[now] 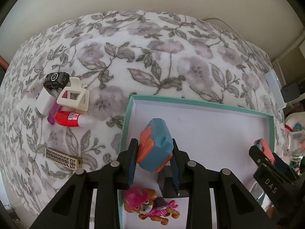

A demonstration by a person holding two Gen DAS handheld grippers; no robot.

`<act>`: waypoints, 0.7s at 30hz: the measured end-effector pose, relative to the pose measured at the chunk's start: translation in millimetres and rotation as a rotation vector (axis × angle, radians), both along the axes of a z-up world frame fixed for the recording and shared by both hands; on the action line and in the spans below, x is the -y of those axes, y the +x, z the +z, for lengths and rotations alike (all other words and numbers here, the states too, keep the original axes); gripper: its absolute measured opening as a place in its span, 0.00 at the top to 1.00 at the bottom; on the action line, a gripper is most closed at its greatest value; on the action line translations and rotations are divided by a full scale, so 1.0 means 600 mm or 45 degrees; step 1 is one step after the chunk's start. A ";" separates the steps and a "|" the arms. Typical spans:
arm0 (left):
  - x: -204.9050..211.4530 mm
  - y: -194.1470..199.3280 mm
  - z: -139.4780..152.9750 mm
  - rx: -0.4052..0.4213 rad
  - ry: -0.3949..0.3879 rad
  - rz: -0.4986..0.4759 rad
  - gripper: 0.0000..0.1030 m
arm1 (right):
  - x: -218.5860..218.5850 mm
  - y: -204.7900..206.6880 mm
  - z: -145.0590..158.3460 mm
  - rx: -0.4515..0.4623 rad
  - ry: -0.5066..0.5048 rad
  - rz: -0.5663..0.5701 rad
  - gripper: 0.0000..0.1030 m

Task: Organize rigid objects
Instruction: 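Open the right tool to drop the case in the tray while the left tool drops the block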

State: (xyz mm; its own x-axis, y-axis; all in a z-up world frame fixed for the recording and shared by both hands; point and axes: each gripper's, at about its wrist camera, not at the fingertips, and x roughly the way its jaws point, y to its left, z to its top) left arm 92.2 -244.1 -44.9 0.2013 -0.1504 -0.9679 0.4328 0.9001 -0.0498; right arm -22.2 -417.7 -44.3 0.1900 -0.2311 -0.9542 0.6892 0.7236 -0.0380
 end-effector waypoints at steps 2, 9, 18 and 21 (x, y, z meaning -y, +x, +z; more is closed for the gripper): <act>-0.001 0.000 0.001 0.000 0.003 0.002 0.56 | -0.001 0.000 0.003 -0.002 -0.007 0.002 0.26; -0.008 0.005 0.004 -0.002 -0.004 0.030 0.41 | 0.001 0.002 0.008 -0.010 -0.024 0.020 0.20; -0.018 0.010 0.018 0.007 -0.037 0.057 0.27 | -0.004 0.001 0.043 0.039 -0.073 0.031 0.13; -0.024 0.013 0.026 0.003 -0.064 0.068 0.27 | -0.007 0.001 0.059 0.060 -0.100 0.035 0.13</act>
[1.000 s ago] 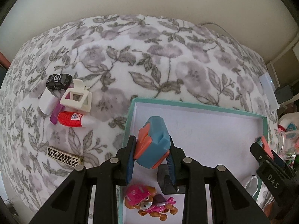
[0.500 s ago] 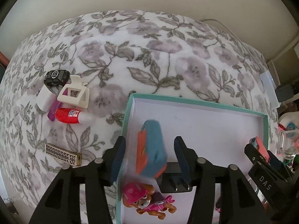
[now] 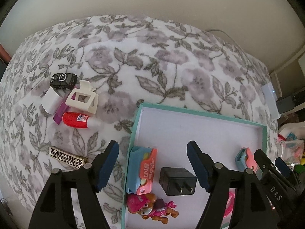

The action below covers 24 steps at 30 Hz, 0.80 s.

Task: Organize rigid objects
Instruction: 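Open the right tool to drop the case in the tray while the left tool drops the block, then grasp the gold patterned bar with the left tool while the right tool moves to the pile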

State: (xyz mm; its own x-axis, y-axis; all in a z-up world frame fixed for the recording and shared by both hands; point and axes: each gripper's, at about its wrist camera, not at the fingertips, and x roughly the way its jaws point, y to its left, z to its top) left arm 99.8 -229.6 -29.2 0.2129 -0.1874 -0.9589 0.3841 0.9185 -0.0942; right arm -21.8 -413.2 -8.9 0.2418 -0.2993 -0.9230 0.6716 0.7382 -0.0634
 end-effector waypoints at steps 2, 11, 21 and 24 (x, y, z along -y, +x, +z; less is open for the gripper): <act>-0.005 0.003 0.007 0.004 -0.012 0.010 0.25 | -0.004 0.000 0.011 0.019 -0.016 0.003 0.13; -0.041 0.021 0.048 0.078 -0.044 0.094 0.14 | -0.018 0.001 0.049 0.089 -0.057 0.027 0.00; -0.094 0.043 0.077 0.251 0.026 0.201 0.04 | -0.065 0.034 0.057 0.118 -0.067 0.124 0.00; -0.117 0.054 0.078 0.267 0.041 0.234 0.04 | -0.089 0.049 0.059 0.140 -0.063 0.157 0.00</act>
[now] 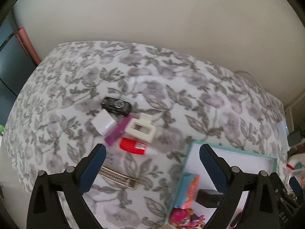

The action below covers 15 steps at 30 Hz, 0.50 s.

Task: Organize rigid objects
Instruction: 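Grasp the gold patterned bar with the left tool while the right tool moves to the pile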

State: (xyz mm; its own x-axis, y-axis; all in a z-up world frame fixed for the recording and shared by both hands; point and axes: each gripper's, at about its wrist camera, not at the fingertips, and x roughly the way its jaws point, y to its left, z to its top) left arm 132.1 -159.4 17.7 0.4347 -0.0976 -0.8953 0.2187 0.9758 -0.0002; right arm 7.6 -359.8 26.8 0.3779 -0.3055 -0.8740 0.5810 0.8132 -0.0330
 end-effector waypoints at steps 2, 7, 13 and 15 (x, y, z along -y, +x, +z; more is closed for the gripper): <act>-0.021 0.009 -0.001 0.004 0.024 0.031 0.04 | -0.018 0.012 0.001 0.017 0.022 0.030 0.00; -0.080 0.031 -0.005 0.026 0.133 0.142 0.04 | -0.063 0.041 0.000 0.051 0.078 0.105 0.00; -0.151 0.052 -0.012 0.032 0.227 0.257 0.04 | -0.122 0.077 0.000 0.081 0.130 0.194 0.00; -0.164 0.053 -0.016 0.022 0.243 0.257 0.04 | -0.141 0.091 -0.004 0.084 0.161 0.221 0.00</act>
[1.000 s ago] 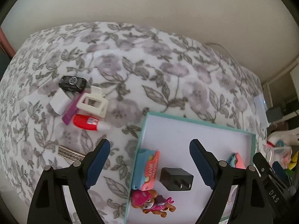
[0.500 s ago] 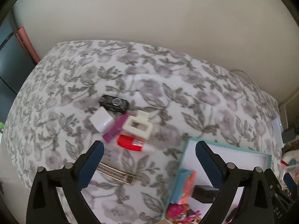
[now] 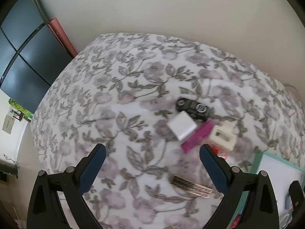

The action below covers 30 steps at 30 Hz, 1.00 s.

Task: Organize rigid objects
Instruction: 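Grasp the gold patterned bar with the left tool while the right tool moves to the pile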

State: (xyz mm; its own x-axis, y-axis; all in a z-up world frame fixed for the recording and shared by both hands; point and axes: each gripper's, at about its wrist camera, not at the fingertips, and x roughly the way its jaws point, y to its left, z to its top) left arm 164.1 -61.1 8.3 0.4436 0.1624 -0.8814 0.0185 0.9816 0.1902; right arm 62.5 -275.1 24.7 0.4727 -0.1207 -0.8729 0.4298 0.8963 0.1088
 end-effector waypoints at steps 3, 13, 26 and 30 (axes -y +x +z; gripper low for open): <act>-0.014 0.002 -0.009 -0.024 0.007 0.010 0.04 | -0.028 0.017 -0.008 0.001 0.030 0.048 0.00; 0.022 -0.020 -0.110 -0.299 -0.125 -0.198 0.04 | -0.017 0.027 -0.052 -0.074 0.046 -0.020 0.00; 0.091 -0.049 -0.166 -0.377 -0.048 -0.394 0.06 | -0.013 0.034 -0.064 -0.089 0.077 -0.038 0.00; 0.087 -0.051 -0.171 -0.400 -0.115 -0.396 0.19 | -0.016 0.037 -0.068 -0.093 0.080 -0.039 0.00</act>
